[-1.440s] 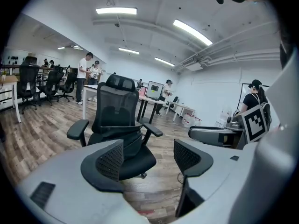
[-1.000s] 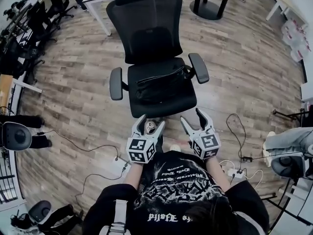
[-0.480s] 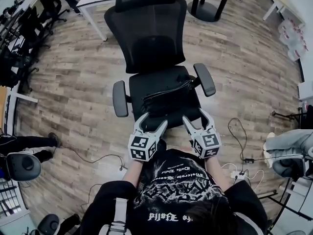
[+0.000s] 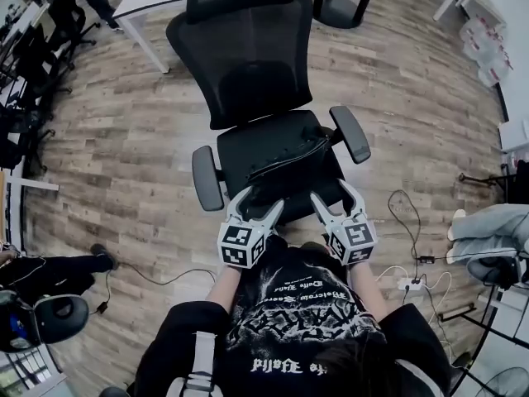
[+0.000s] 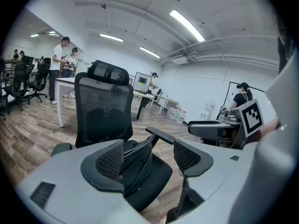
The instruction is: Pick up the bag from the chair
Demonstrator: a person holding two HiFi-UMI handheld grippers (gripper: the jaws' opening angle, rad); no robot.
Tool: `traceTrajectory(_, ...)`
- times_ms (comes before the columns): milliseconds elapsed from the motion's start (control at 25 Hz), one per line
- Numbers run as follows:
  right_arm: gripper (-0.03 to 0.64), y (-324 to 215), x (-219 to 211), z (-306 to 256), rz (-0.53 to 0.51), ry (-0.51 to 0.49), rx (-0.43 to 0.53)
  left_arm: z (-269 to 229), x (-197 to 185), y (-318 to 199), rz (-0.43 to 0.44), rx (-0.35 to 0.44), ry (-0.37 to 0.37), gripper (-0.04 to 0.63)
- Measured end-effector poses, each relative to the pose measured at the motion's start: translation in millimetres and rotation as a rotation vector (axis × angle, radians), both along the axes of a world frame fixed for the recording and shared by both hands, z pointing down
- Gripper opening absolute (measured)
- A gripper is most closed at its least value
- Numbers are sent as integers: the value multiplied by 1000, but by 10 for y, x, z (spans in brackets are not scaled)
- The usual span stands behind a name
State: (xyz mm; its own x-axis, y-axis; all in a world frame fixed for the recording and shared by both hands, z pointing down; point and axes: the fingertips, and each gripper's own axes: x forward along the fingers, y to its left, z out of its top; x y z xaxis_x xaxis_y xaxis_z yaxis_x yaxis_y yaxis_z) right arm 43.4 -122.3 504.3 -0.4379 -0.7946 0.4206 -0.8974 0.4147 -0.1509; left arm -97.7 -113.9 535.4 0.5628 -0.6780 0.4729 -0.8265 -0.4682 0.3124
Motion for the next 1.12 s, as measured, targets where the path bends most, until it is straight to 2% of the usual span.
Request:
traceTrajectory(240,321,-95,18,39,-21,9,-17,107,-17,-118,33,-28,-12,344)
traceTrajectory(440,321,-245,143,177,-32,36,-46,273,-63,-200,7,-75,-19,344)
traceTrajectory(720,321,-636,310,462,-105,57,-99,582,-125,-392,-64,-158,-62,344)
traceTrajectory(880,321,-919,396,624,-168,75,-119,704,-186,-498,-146,-210,-42,344)
traceTrajectory(1120,321,-1320,579,1019,-237,117,-170,1070,-158,-680,-209,-280,-108,344)
